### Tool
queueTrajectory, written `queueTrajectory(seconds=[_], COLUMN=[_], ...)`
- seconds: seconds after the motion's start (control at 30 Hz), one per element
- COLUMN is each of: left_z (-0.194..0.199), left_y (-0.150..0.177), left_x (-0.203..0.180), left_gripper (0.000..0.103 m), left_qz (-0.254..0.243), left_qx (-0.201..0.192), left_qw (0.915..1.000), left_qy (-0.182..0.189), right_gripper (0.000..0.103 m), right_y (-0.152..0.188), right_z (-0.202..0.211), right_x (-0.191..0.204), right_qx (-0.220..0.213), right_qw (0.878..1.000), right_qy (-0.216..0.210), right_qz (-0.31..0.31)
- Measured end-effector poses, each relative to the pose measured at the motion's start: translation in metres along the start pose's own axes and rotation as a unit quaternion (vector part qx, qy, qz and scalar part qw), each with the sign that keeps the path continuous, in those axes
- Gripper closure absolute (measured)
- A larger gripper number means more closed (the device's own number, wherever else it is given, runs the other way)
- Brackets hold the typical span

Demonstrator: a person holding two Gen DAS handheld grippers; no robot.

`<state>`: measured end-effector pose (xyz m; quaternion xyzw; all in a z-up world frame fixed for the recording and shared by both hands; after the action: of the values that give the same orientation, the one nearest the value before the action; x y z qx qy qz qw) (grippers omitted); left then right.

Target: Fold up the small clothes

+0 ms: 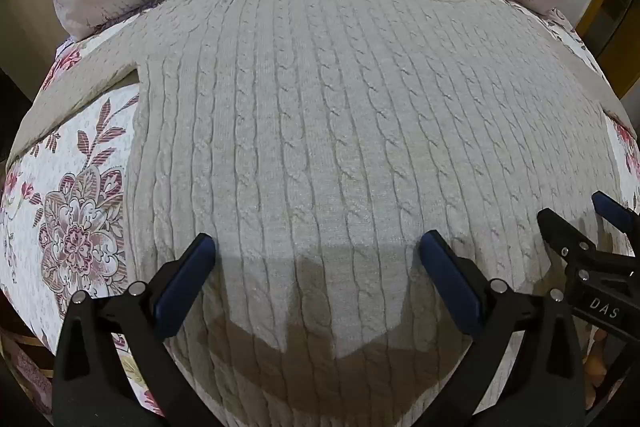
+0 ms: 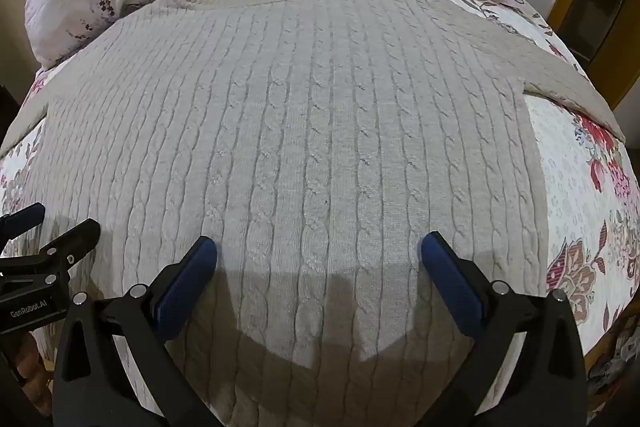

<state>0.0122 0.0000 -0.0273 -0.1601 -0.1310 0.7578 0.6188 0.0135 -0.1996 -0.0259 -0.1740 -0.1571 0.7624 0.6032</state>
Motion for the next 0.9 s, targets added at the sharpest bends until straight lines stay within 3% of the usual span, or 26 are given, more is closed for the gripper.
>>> queueTrajectory(seconds=[0.9], left_z=[0.0003], left_y=[-0.0001], left_x=[0.0000], left_gripper=[0.002], left_qz=[0.000], left_qx=[-0.004], left_qw=[1.0000], left_qy=[0.000], right_gripper=[0.001], right_y=[-0.0002], right_z=[0.0004], right_x=[-0.0003], right_qx=[-0.002], right_qw=[1.000], right_qy=[0.001], right_qz=[0.000])
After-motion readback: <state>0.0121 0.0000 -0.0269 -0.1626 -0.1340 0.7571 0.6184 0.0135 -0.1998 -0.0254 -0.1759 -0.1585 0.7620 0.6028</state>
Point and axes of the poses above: each gripper's, at about its wrist camera, not at the fingertips, and z roughly against the way its jaws point, x to its left, y to its underside, the point moved 3 cm from there along -z, roughly the way its jaws point, and after that the axes turned 13 degrees about z, right-handed, at the moved point
